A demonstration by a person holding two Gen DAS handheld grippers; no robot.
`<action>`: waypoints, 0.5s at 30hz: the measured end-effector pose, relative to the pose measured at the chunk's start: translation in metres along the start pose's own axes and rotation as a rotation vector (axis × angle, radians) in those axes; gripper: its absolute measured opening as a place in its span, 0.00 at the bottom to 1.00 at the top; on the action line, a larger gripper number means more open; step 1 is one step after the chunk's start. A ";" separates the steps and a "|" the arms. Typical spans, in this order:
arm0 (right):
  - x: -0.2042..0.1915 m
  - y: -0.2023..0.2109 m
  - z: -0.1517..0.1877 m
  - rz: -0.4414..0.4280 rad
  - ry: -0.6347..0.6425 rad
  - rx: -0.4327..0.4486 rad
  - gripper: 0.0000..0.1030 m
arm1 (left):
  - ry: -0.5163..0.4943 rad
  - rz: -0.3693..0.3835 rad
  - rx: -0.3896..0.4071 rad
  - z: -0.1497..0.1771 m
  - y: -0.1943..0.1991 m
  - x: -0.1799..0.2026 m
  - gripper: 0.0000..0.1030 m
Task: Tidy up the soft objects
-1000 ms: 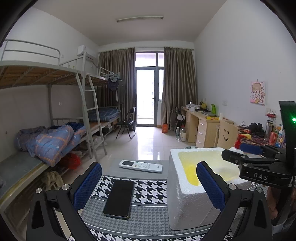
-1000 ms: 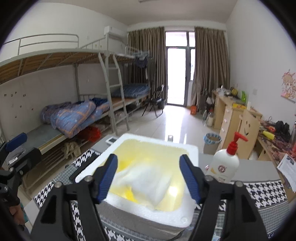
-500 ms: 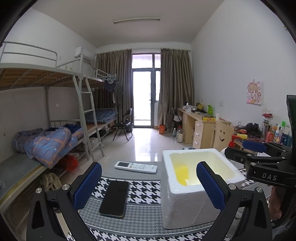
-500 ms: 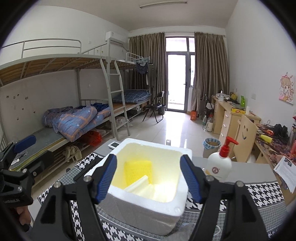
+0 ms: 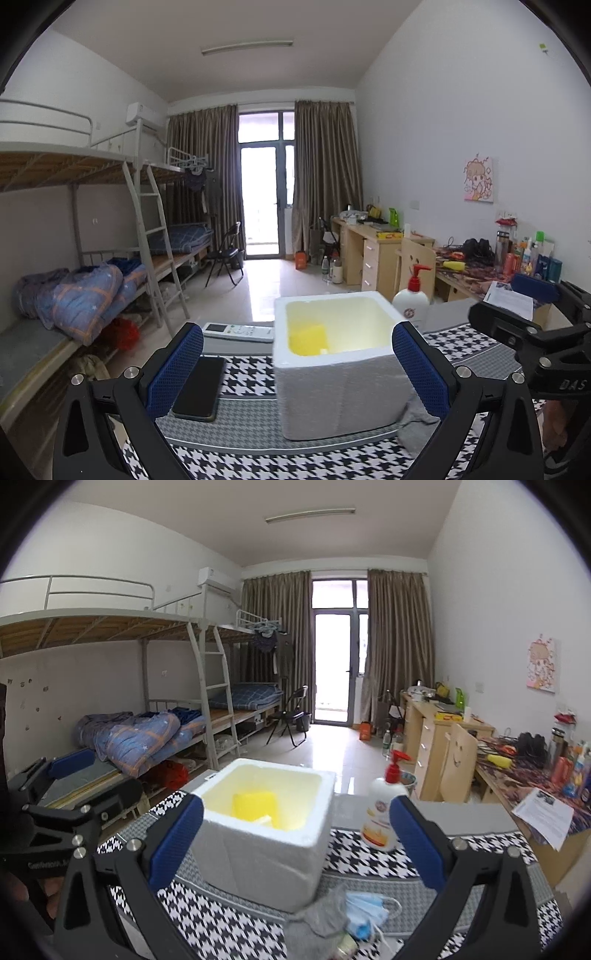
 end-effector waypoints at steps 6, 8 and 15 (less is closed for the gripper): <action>0.019 0.024 0.002 -0.006 -0.010 0.024 0.99 | 0.007 -0.001 0.027 -0.005 0.014 0.026 0.99; 0.025 0.033 0.006 0.004 -0.007 0.031 0.99 | -0.001 -0.004 0.031 -0.005 0.019 0.036 0.99; 0.034 0.058 0.028 0.022 -0.019 0.047 0.99 | 0.002 0.037 0.011 0.008 0.031 0.055 0.99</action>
Point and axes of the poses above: each gripper's, at about its wrist camera, not at the fingertips, and y roughly against the way its jaws point, x to its right, z to its underside, the point moved 7 cm from there along -y, roughly the way its jaws point
